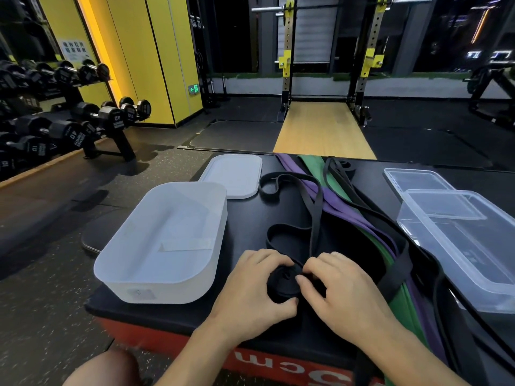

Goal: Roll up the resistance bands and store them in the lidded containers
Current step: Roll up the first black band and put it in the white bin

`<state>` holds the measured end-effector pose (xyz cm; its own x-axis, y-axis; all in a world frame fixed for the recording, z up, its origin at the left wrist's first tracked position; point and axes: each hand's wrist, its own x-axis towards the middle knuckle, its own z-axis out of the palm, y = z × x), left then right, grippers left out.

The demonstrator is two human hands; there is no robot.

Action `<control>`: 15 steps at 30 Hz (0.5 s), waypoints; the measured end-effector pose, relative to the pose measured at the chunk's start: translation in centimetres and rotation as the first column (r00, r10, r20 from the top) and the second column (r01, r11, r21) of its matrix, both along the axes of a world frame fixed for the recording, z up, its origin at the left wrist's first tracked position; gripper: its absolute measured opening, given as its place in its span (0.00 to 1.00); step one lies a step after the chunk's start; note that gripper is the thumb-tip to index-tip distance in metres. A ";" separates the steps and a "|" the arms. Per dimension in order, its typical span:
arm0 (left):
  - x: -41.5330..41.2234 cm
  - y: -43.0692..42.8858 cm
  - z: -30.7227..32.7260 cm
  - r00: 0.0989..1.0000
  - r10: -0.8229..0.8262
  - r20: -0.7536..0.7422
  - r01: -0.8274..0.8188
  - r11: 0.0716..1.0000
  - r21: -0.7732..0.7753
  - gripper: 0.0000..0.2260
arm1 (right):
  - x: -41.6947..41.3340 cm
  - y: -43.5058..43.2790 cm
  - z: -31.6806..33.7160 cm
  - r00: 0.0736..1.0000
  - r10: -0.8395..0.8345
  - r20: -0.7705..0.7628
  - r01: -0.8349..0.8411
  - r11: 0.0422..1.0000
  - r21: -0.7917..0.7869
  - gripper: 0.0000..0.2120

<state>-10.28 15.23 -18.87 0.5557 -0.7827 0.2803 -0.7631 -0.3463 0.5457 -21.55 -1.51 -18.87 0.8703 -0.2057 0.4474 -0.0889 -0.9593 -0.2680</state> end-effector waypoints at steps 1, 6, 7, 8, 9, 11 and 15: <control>0.0 -0.1 0.0 1.000 0.001 0.008 -0.001 1.000 0.006 0.22 | 0.0 0.0 0.0 1.000 -0.004 -0.007 0.004 1.000 -0.024 0.12; -0.2 -0.2 0.0 1.000 0.020 0.004 -0.020 1.000 0.017 0.24 | 0.0 0.0 0.2 0.999 0.018 -0.043 -0.017 1.000 0.017 0.10; -0.2 -0.2 0.0 1.000 0.025 -0.008 -0.025 1.000 0.014 0.23 | -0.1 0.0 0.2 0.998 0.035 -0.053 -0.033 0.998 0.048 0.10; -0.2 -0.3 0.0 0.999 0.028 -0.018 -0.028 1.000 0.007 0.22 | -0.1 -0.1 0.3 0.997 0.047 -0.063 -0.044 0.997 0.062 0.12; -0.1 -0.3 0.1 0.999 0.028 -0.022 -0.028 1.000 -0.003 0.22 | -0.1 0.0 0.4 0.996 0.053 -0.075 -0.049 0.997 0.055 0.14; 0.0 -0.2 0.1 0.999 0.023 -0.032 -0.023 0.999 -0.025 0.20 | -0.1 0.2 0.5 0.994 0.052 -0.095 -0.052 0.999 0.008 0.16; 0.1 0.3 0.3 0.999 -0.012 -0.053 0.008 0.997 -0.074 0.18 | -0.3 0.8 0.9 0.994 0.042 -0.097 -0.050 0.996 -0.077 0.14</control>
